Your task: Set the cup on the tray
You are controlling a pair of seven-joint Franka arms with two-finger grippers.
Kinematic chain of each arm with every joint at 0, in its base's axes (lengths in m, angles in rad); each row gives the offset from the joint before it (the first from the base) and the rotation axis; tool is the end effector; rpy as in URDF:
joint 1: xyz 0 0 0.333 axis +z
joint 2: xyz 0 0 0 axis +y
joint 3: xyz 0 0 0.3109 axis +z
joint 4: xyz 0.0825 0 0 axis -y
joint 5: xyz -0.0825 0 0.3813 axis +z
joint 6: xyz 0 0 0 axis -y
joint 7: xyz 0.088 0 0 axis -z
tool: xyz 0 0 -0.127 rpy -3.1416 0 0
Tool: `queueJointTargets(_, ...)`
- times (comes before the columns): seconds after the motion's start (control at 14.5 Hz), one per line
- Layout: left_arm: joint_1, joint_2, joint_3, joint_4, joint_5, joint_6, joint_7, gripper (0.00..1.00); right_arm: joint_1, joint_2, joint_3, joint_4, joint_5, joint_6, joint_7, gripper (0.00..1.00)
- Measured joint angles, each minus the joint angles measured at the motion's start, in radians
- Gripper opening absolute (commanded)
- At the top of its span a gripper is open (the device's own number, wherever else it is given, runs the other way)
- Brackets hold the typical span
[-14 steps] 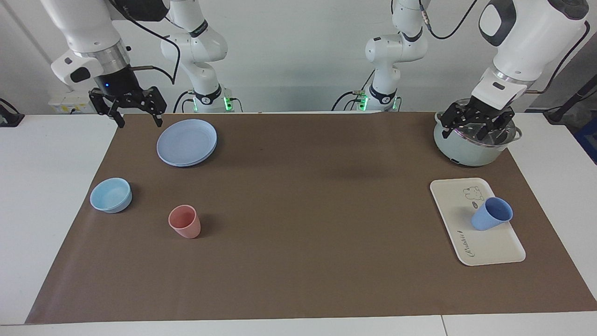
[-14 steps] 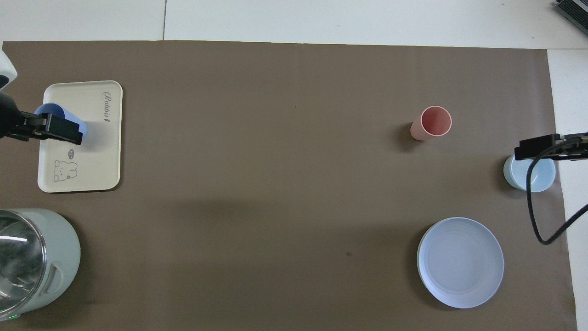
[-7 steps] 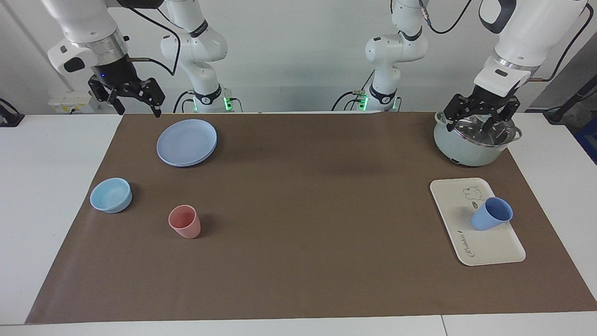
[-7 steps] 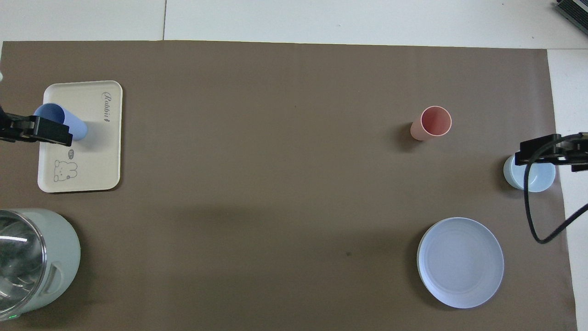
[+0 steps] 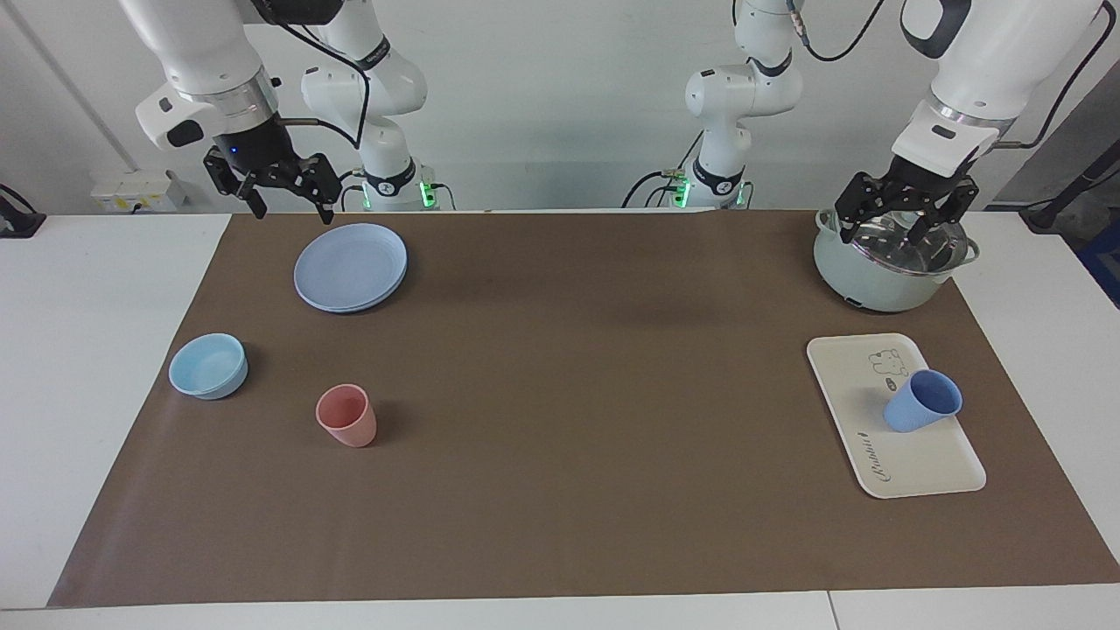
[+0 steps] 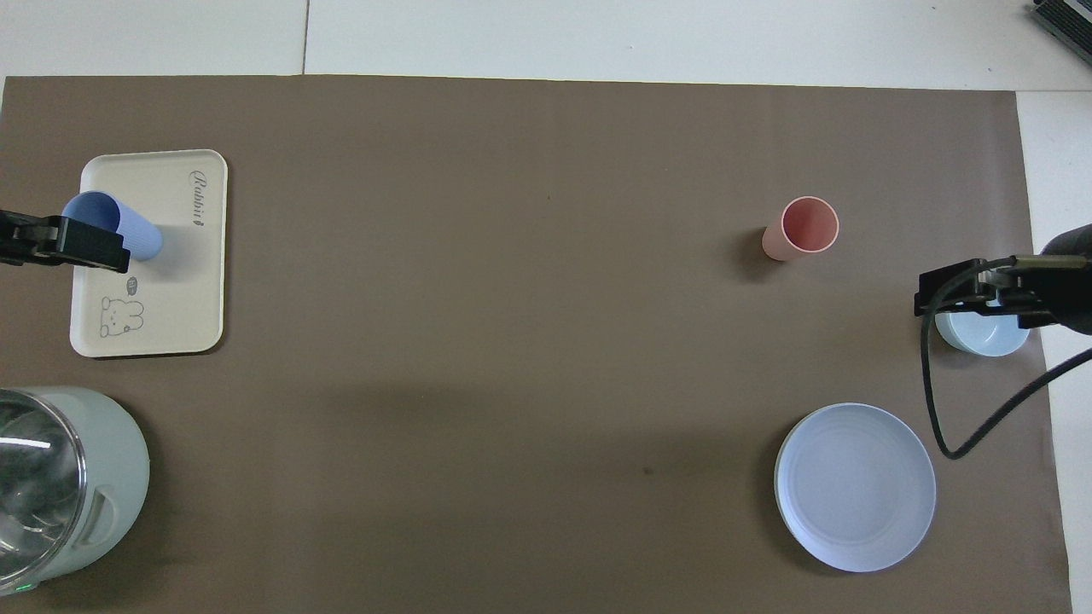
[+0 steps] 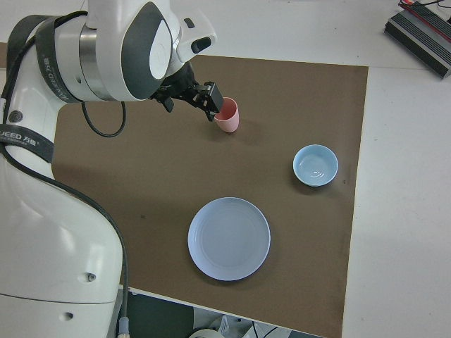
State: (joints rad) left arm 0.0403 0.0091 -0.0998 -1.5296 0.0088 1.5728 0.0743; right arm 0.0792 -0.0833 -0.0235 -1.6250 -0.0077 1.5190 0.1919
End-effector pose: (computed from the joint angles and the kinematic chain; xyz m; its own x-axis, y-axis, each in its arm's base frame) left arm 0.5551 -0.0317 0.6139 0.9905 -0.1333 0.0335 -0.1331 -0.9911 -0.0104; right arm 0.5195 0.0274 0.6143 0.9905 -0.1361 -0.0212 -0.1359 -0.9907 0.0100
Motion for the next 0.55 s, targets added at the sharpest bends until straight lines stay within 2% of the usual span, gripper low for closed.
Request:
queueJointTargets(0.34, 0.003, 0.000, 0.004, 0.000, 0.001, 0.000, 0.044, 1.00, -0.044, -0.003, -0.016, -0.001, -0.001, 0.003, -0.117, 1.00)
queueJointTargets(0.55, 0.003, 0.000, 0.006, 0.000, 0.001, 0.000, 0.056, 1.00, -0.049, -0.002, -0.017, -0.015, -0.001, 0.019, -0.122, 1.00)
